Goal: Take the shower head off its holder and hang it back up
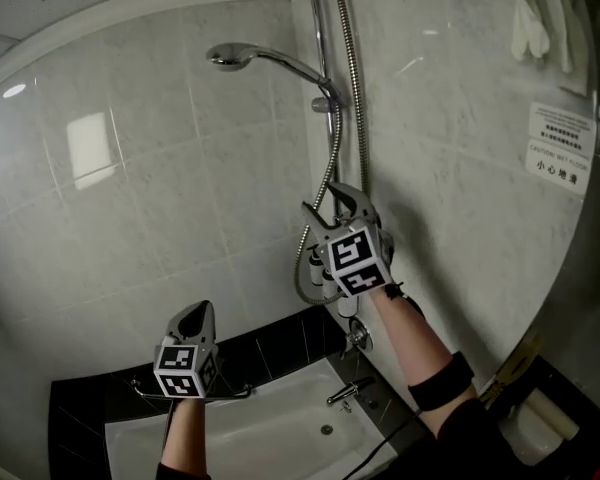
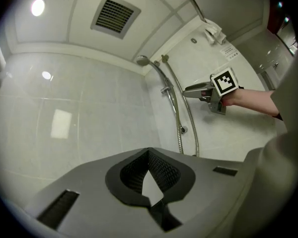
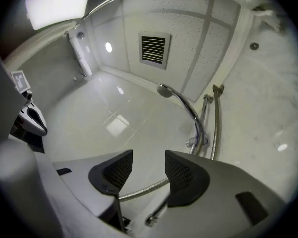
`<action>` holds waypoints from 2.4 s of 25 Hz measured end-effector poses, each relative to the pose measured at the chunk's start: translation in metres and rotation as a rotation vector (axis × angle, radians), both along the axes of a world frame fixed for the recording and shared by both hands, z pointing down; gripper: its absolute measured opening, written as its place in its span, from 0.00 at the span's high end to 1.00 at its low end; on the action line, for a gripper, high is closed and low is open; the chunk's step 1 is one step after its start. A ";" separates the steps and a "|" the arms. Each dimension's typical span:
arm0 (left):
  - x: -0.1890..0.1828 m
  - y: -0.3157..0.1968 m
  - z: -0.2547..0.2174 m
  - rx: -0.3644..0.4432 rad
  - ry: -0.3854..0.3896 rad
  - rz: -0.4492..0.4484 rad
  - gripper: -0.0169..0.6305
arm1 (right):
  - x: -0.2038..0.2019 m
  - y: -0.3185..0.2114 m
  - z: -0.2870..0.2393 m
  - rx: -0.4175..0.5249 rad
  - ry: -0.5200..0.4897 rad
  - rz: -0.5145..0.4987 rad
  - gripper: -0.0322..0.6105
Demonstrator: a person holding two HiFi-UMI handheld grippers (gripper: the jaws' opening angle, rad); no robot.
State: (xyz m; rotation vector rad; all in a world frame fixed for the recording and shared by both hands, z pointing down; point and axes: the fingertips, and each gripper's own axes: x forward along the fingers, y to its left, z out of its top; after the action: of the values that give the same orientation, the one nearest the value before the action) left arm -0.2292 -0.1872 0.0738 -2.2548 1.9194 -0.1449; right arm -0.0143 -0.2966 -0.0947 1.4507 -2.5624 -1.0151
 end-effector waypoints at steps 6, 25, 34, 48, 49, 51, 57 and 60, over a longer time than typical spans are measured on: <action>0.023 -0.035 -0.055 0.050 -0.033 0.051 0.96 | 0.007 -0.036 -0.104 0.188 0.054 0.172 0.54; 0.065 -0.101 -0.158 0.115 -0.054 0.094 0.97 | -0.016 -0.119 -0.220 0.350 0.309 0.405 0.54; 0.047 -0.103 -0.146 0.107 -0.051 0.064 0.97 | -0.024 -0.123 -0.233 0.358 0.288 0.391 0.71; 0.015 -0.085 -0.129 0.081 -0.042 0.016 0.97 | -0.066 -0.089 -0.231 0.413 0.319 0.317 0.72; 0.011 -0.083 -0.127 0.077 -0.038 0.009 0.97 | -0.074 -0.081 -0.235 0.417 0.304 0.296 0.72; 0.003 -0.078 -0.123 0.070 -0.030 -0.005 0.97 | -0.091 -0.064 -0.241 0.425 0.286 0.249 0.72; -0.025 -0.055 -0.113 0.057 -0.030 -0.048 0.97 | -0.121 -0.037 -0.230 0.347 0.241 0.131 0.72; -0.039 -0.041 -0.101 0.039 -0.031 -0.071 0.97 | -0.127 -0.028 -0.211 0.252 0.177 0.050 0.72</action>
State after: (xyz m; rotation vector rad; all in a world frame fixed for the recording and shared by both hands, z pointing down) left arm -0.2685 -0.2285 -0.0270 -2.1476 1.9699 -0.1497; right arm -0.1413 -0.3249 -0.3059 1.3941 -2.3319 -1.4319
